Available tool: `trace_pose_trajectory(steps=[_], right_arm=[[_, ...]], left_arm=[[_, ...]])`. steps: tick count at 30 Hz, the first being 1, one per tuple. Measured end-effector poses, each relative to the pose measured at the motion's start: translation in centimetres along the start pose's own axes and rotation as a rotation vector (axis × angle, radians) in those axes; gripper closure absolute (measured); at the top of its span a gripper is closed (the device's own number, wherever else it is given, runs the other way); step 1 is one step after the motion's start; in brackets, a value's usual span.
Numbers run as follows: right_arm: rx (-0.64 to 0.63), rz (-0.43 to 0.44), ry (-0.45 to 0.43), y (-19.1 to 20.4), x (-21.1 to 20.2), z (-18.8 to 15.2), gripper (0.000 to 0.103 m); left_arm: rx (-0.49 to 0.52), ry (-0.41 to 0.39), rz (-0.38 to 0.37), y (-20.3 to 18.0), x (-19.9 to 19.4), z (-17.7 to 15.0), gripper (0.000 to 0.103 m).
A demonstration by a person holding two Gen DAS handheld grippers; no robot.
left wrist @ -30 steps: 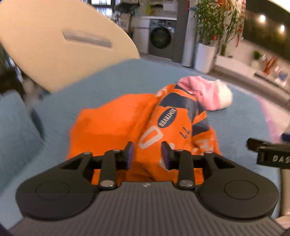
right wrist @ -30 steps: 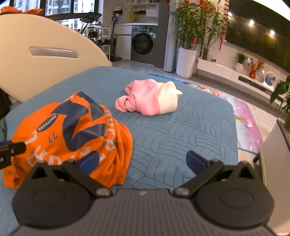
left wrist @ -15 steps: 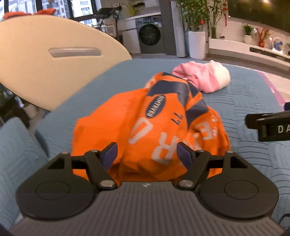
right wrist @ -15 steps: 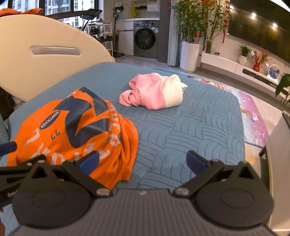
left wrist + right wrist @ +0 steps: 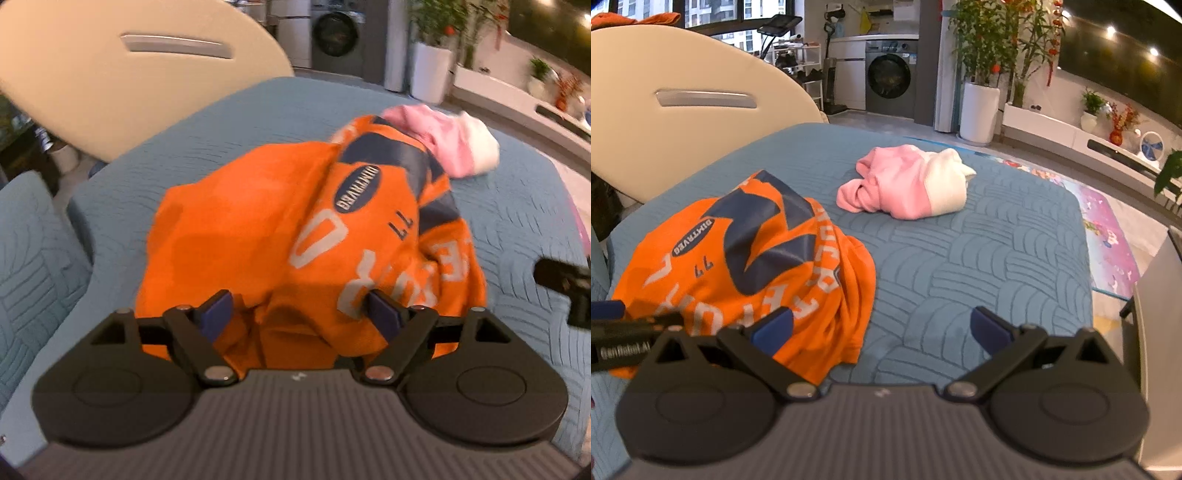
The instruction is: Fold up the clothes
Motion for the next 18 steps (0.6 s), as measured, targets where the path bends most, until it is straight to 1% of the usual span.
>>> trace_pose_trajectory(steps=[2,3,7,10,18], right_arm=[[-0.005,0.002,0.001,0.2,0.1,-0.1,0.000],[-0.008,0.002,0.001,0.2,0.1,-0.1,0.000],[-0.019,0.002,0.004,0.6,0.2,-0.2,0.000],[-0.022,0.002,0.005,0.7,0.3,-0.2,0.000],[-0.024,0.003,0.008,0.9,0.5,-0.2,0.000]], left_arm=[[-0.005,0.016,-0.014,0.1,0.2,-0.2,0.021],[0.006,0.019,-0.005,-0.1,0.3,-0.3,0.021],[0.077,0.001,0.079,-1.1,0.3,-0.5,0.021],[0.095,-0.009,0.100,-1.4,0.2,-0.6,0.021],[0.088,-0.006,0.087,-1.2,0.2,-0.5,0.021]])
Point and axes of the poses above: each gripper's, at about its wrist camera, not at the fingertips, and x roughly the way its jaws point, y to its left, z to its top, the point moved 6 cm from there along x, roughly the way its jaws point, and after that the axes turned 7 degrees about y, right-handed, at the moved point
